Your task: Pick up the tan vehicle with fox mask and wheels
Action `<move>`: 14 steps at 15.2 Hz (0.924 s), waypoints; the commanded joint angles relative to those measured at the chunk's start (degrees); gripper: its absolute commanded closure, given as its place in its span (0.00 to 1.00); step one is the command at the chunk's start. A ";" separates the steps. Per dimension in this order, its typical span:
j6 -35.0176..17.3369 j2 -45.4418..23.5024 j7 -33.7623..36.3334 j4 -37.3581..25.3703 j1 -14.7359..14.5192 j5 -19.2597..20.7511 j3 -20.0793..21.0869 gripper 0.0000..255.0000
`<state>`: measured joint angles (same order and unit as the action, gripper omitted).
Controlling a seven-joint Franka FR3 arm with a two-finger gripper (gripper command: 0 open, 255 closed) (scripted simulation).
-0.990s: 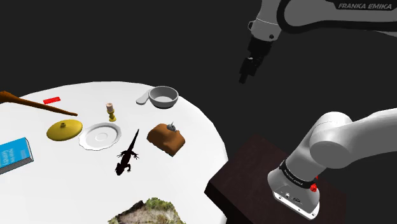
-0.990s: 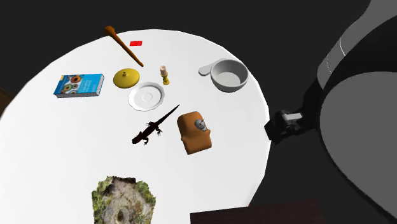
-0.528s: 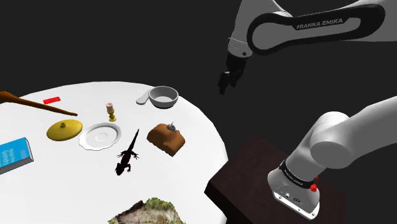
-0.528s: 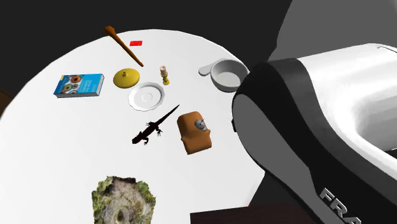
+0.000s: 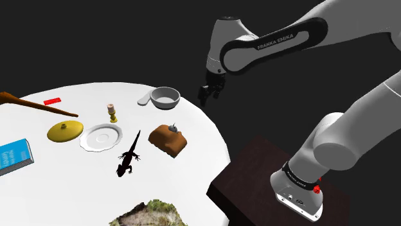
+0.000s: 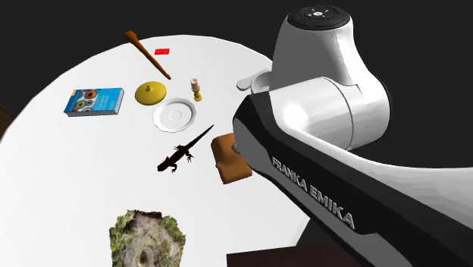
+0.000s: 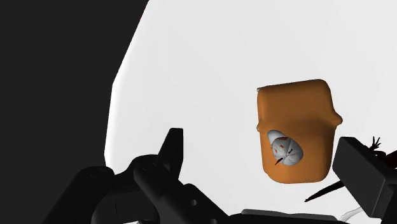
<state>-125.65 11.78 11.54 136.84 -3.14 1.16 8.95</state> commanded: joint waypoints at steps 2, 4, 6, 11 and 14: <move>-3.88 -6.35 2.59 -2.31 -0.12 0.96 0.97 0.00; -6.10 -10.85 4.47 -4.42 -0.31 1.90 1.49 0.00; -8.03 -15.39 6.38 -6.83 -0.65 3.00 1.81 0.00; -11.58 -26.77 10.90 -14.18 -2.13 5.89 1.76 0.00; -12.84 -33.57 13.16 -19.47 -3.39 7.33 1.28 0.00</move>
<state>-138.17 -19.08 23.94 119.69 -6.10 7.93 10.44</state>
